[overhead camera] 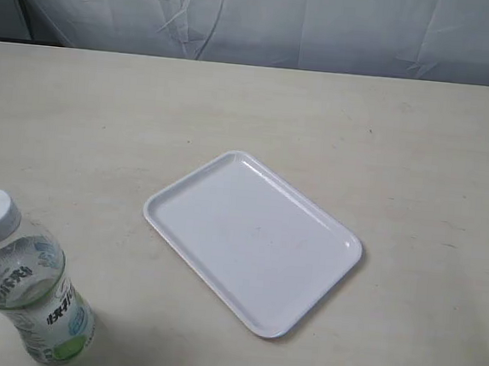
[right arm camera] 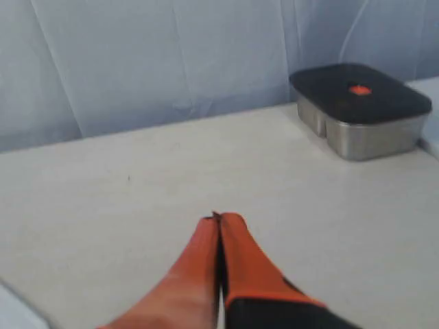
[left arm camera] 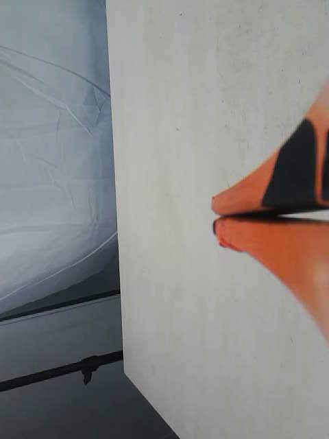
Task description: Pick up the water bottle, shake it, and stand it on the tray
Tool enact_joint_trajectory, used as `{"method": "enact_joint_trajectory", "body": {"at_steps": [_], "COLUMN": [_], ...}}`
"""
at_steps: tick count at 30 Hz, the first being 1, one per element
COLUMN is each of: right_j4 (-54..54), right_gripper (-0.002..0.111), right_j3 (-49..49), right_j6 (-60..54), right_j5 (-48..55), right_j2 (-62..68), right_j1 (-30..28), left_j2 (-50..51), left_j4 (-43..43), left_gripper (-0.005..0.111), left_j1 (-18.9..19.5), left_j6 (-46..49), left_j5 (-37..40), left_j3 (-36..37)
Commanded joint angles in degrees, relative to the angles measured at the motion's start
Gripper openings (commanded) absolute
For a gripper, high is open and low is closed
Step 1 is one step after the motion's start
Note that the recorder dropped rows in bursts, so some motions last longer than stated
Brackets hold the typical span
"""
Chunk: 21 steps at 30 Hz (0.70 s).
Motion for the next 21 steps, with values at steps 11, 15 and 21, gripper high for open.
{"method": "enact_joint_trajectory", "body": {"at_steps": [11,15,21], "right_j4": [2.6,-3.8,4.2], "right_gripper": [0.0,0.0,0.0], "right_j3": [0.0,0.0,0.0], "right_j6": [-1.6,-7.5,-2.9], "right_j5": [-16.4,-16.3,-19.5], "right_j2": [-0.4,-0.4,-0.4], "right_j1": [-0.3,-0.3,-0.3], "left_j2": [-0.3,-0.3,-0.3], "left_j4": [0.1,0.1,0.1], "left_gripper": [0.0,0.0,0.0], "left_j1": [0.1,0.1,0.1], "left_j6": [-0.4,-0.4,-0.4], "left_j5": [-0.3,-0.3,-0.3], "left_j3": [0.1,0.1,0.1]}}
